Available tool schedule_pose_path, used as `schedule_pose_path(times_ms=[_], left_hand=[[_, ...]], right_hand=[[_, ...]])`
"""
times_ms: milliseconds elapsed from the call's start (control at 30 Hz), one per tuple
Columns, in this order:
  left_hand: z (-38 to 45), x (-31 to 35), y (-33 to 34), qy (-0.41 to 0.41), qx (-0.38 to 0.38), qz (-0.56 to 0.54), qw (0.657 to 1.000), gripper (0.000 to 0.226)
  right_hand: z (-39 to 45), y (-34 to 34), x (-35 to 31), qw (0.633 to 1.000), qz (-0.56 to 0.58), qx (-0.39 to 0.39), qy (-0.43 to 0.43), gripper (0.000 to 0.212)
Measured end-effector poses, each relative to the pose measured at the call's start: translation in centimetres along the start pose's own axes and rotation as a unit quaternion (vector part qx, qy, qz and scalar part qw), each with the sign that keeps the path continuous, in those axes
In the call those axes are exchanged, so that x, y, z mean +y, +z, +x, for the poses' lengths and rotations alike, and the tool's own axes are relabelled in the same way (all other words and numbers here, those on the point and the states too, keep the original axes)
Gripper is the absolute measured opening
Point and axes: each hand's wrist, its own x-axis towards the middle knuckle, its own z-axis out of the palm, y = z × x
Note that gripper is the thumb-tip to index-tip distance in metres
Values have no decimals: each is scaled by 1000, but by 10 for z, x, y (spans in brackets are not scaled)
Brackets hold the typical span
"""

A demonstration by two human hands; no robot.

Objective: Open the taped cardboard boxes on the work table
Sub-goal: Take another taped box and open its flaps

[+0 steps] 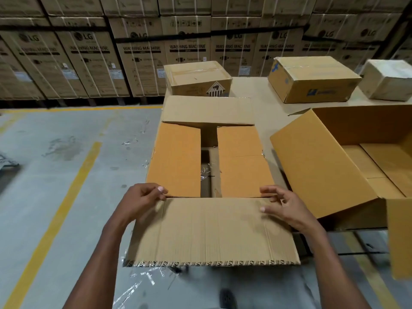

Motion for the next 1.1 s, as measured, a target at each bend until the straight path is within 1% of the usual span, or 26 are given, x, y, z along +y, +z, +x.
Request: schedule_pose_path(times_ms=[33, 100, 133, 200, 300, 367, 500, 567, 700, 833, 900, 967, 1033, 1100], left_hand=[[1, 4, 5, 4, -9, 30, 999, 20], [1, 12, 19, 17, -15, 53, 998, 16], [1, 16, 28, 26, -17, 55, 998, 16], [2, 25, 46, 49, -17, 62, 997, 14], [4, 40, 75, 83, -6, 81, 993, 17], [8, 48, 91, 96, -9, 85, 992, 19], [17, 67, 116, 94, -68, 60, 991, 29], [23, 74, 129, 75, -103, 62, 990, 33], [37, 82, 145, 34, -161, 132, 978, 38], [45, 90, 145, 23, -217, 175, 960, 40], [45, 93, 144, 30, -210, 184, 960, 41], [40, 99, 145, 51, -175, 218, 959, 42], [34, 110, 142, 86, -116, 246, 958, 47], [32, 122, 131, 118, -41, 262, 957, 52]], right_hand=[[1, 8, 1, 998, -66, -9, 0, 75], [3, 24, 5, 978, -208, 12, -19, 66], [3, 31, 4, 965, -260, 35, -26, 65], [3, 45, 2, 947, -312, 73, -15, 68], [2, 60, 4, 938, -324, 122, -5, 66], [1, 69, 7, 931, -332, 151, -13, 62], [2, 82, 13, 922, -337, 191, -10, 58], [1, 84, 13, 921, -335, 198, -11, 56], [-2, 84, 12, 926, -322, 197, -16, 55], [-4, 84, 12, 930, -313, 193, -9, 56], [-4, 84, 11, 931, -308, 193, -8, 55], [-5, 84, 11, 933, -306, 191, -7, 56], [-5, 85, 12, 934, -302, 189, -4, 56], [-6, 85, 12, 936, -298, 190, -2, 56]])
